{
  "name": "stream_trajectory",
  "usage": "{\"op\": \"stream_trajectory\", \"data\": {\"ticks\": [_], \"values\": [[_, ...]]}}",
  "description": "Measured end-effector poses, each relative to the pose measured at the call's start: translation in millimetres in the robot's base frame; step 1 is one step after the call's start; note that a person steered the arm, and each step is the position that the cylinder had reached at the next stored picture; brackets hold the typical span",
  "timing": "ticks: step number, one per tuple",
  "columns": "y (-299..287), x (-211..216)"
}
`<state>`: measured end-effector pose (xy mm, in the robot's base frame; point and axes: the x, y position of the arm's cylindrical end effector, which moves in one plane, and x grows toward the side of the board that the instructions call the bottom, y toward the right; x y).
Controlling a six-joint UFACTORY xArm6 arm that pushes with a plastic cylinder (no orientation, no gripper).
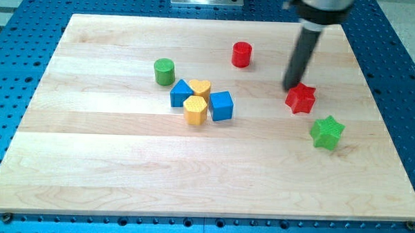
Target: Place the red star top of the green star
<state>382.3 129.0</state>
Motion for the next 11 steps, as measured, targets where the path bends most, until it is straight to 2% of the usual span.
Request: {"op": "stream_trajectory", "data": {"ticks": [1, 2, 3, 4, 5, 6, 9, 10, 11], "values": [[15.9, 36.4], [62.0, 29.8], [62.5, -3.3], [161.3, 0.7], [166.0, 47.5], [131.2, 52.5], [86.7, -6.9], [126.5, 18.1], [102.9, 37.7]]}}
